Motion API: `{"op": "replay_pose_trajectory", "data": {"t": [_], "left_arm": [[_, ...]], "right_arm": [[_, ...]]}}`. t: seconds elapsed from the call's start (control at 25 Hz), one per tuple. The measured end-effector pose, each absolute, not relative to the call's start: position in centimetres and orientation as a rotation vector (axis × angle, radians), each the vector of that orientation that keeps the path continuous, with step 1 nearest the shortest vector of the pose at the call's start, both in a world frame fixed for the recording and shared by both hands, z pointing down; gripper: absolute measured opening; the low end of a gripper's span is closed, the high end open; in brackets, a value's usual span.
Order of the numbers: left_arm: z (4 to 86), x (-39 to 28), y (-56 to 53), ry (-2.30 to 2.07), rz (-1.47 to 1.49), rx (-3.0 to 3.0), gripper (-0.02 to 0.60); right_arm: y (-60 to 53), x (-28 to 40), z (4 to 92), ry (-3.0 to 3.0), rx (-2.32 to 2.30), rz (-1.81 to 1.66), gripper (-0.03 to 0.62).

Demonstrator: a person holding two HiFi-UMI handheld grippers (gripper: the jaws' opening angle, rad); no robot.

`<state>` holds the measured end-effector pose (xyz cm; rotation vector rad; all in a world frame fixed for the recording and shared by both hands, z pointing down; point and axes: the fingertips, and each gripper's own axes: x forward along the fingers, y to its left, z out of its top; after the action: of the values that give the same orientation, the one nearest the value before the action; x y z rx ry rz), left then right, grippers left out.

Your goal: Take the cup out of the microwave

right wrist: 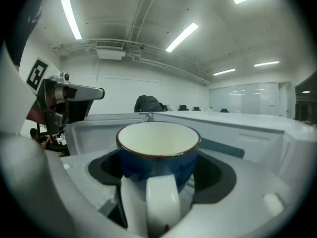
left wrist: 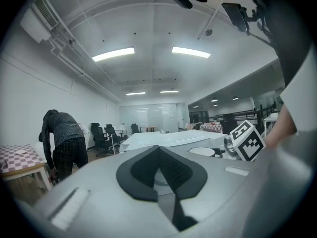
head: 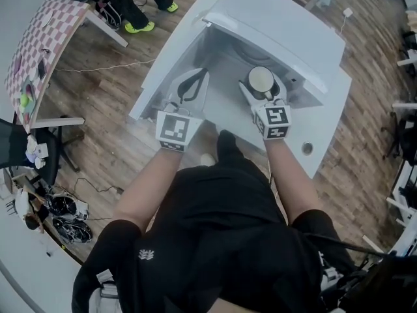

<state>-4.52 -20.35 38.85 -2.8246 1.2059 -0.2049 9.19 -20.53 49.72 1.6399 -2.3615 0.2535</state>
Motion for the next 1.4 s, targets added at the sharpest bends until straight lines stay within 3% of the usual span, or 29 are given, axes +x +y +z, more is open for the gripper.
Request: {"op": "replay_pose_trajectory", "data": {"t": [1.4], "left_arm": [[27.8, -7.7, -23.7, 1.282, -0.096, -2.703, 0.003]], "right_arm": [[-19.5, 14.4, 33.6, -2.446, 1.622, 0.162, 0.399]]}}
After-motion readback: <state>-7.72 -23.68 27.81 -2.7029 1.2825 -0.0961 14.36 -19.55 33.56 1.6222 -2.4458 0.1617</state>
